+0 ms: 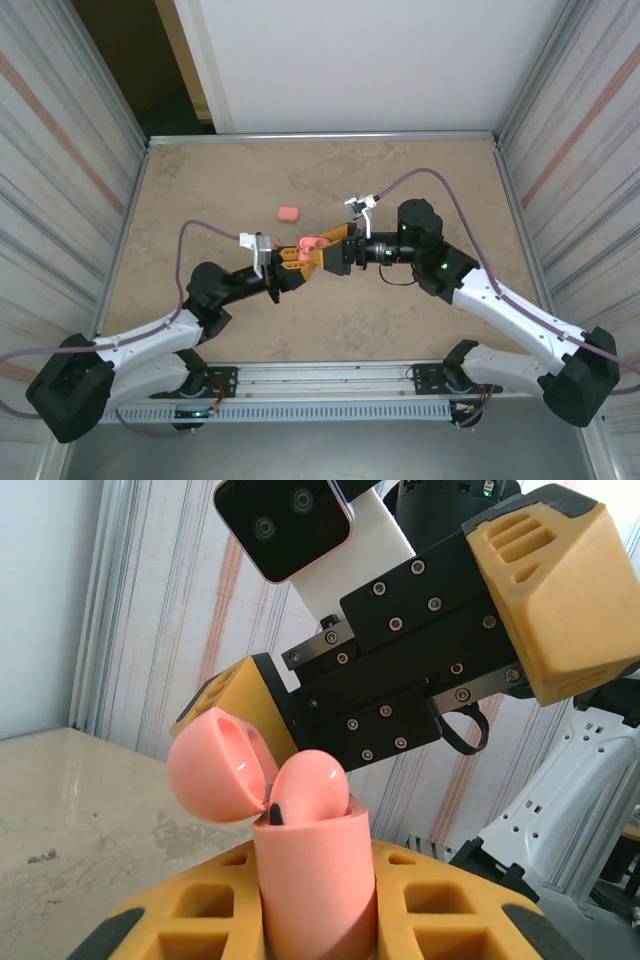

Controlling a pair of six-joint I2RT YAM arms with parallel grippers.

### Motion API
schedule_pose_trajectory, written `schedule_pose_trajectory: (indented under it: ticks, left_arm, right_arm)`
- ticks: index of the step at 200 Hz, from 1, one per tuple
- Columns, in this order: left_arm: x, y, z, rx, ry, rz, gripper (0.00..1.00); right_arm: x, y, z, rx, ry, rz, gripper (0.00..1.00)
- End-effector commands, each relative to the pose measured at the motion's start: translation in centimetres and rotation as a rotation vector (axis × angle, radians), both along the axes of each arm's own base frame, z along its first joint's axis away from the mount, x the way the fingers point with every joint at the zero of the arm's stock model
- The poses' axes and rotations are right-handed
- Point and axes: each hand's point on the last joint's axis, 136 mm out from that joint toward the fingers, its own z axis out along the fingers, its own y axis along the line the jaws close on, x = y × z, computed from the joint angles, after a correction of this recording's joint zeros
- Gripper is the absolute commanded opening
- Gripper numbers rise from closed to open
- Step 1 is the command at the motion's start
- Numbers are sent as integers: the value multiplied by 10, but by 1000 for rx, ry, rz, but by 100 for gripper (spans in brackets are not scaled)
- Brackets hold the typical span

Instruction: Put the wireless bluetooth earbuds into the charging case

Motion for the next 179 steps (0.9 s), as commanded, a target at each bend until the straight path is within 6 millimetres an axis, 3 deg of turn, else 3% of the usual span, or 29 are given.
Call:
schedule_pose_trajectory:
  ticks: [1,112,115,179]
  left_arm:
    - [7,-2,7,-11,1,27,0]
    - [9,-2,5,-1,10,38,0]
    - [9,-2,5,1,11,40,0]
    - [33,10,-23,176,114,182,0]
  right_arm:
    - [-14,-2,32,58,-85,43,85]
    - [-12,-10,23,22,-100,-5,84]
    - [-16,-13,30,36,-118,-7,84]
    - [-10,-28,25,-12,-136,-99,85]
